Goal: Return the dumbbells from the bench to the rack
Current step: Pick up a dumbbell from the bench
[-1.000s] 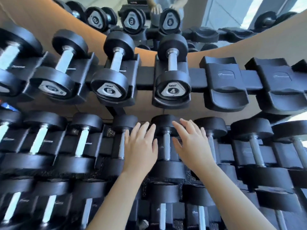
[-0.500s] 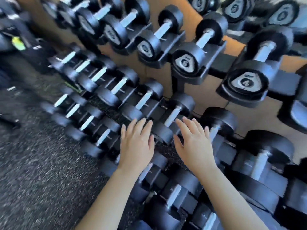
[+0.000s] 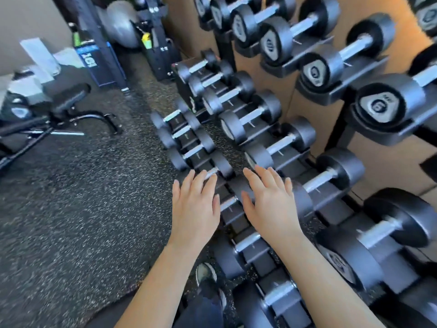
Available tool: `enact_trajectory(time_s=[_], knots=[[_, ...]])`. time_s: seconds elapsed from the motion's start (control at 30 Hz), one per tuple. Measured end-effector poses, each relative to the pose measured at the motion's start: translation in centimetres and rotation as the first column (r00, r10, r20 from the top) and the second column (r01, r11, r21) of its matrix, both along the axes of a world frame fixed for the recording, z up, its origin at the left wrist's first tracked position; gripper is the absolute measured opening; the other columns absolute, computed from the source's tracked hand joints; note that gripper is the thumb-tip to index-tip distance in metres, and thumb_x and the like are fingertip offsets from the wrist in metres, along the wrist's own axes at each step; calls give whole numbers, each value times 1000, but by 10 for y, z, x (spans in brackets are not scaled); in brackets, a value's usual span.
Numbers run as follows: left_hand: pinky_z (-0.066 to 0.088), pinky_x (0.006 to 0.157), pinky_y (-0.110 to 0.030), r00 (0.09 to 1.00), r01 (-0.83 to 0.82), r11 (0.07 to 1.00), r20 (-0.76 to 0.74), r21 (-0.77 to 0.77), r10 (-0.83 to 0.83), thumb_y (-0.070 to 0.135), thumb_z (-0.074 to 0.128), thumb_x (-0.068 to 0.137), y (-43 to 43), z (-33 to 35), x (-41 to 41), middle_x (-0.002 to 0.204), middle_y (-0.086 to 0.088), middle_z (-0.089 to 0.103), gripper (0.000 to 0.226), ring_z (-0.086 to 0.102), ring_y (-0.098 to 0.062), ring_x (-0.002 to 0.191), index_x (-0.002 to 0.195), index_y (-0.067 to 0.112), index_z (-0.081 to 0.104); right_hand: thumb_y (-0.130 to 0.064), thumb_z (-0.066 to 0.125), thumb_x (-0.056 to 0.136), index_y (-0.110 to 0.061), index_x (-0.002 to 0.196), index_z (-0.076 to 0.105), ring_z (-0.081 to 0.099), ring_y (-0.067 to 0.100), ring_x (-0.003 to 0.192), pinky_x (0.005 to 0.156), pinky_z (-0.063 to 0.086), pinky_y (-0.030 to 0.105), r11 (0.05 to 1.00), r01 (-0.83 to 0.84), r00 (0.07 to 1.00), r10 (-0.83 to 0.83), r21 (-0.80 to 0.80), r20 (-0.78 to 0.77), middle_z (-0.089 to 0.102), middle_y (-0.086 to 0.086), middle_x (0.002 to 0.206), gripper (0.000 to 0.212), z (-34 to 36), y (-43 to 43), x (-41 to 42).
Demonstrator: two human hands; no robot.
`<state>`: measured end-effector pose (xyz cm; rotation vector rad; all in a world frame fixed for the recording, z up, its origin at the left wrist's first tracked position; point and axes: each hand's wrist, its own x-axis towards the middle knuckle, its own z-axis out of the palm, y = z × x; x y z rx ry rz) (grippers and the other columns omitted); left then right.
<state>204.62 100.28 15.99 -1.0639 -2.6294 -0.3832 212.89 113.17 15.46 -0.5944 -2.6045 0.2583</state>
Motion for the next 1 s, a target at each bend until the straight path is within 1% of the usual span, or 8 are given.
enact_trajectory(time_s=[0.13,0.33,0.4,0.6,0.73,0.9,1.0], knots=[[36,97,-59,996,-87,996,-12,26,88,19,69,77,-19,1,-19,120,-10,61,42,53,-33,117,117,11,60,-18,76,70,-7,115,61,60,38,108,82,45,65,995,-92,996,92,31,5,64,16,116,49,5,-16,-34],[38,95,-58,982,-185,982,-18,45,186,18,71,75,-46,-3,-67,118,-11,62,42,54,-34,116,115,11,61,-17,79,66,-7,114,62,61,40,107,80,47,66,978,-208,978,207,33,30,65,17,114,51,2,-42,-97],[38,95,-58,977,-210,977,-11,41,211,18,71,75,-54,-4,-86,118,-11,62,42,53,-34,117,116,10,61,-18,79,67,-7,114,62,61,40,106,80,46,65,970,-239,970,238,36,41,66,17,114,52,2,-51,-121],[36,96,-60,968,-252,966,14,58,252,18,70,76,-73,-5,-154,121,-12,61,42,52,-35,118,117,10,60,-18,75,70,-8,114,61,60,40,107,82,43,66,953,-301,954,301,23,17,64,16,115,48,7,-71,-197],[35,96,-60,963,-266,959,-14,98,268,17,70,77,-82,-5,-203,121,-12,61,42,52,-35,118,117,9,60,-18,73,72,-8,115,60,59,39,108,83,43,65,943,-329,944,330,47,-9,63,17,117,47,10,-79,-247],[37,95,-59,937,-344,932,-13,114,348,17,70,76,-102,-4,-245,121,-12,61,43,52,-35,118,117,9,59,-20,70,72,-9,116,61,60,37,107,83,44,64,912,-404,912,407,71,-40,64,16,116,46,9,-97,-298],[37,95,-59,921,-383,918,-30,105,388,20,64,79,-118,-6,-264,120,-13,61,40,53,-35,117,117,9,59,-26,60,74,-10,115,62,61,37,107,82,46,62,900,-431,900,434,69,-32,65,15,115,44,9,-109,-326]])
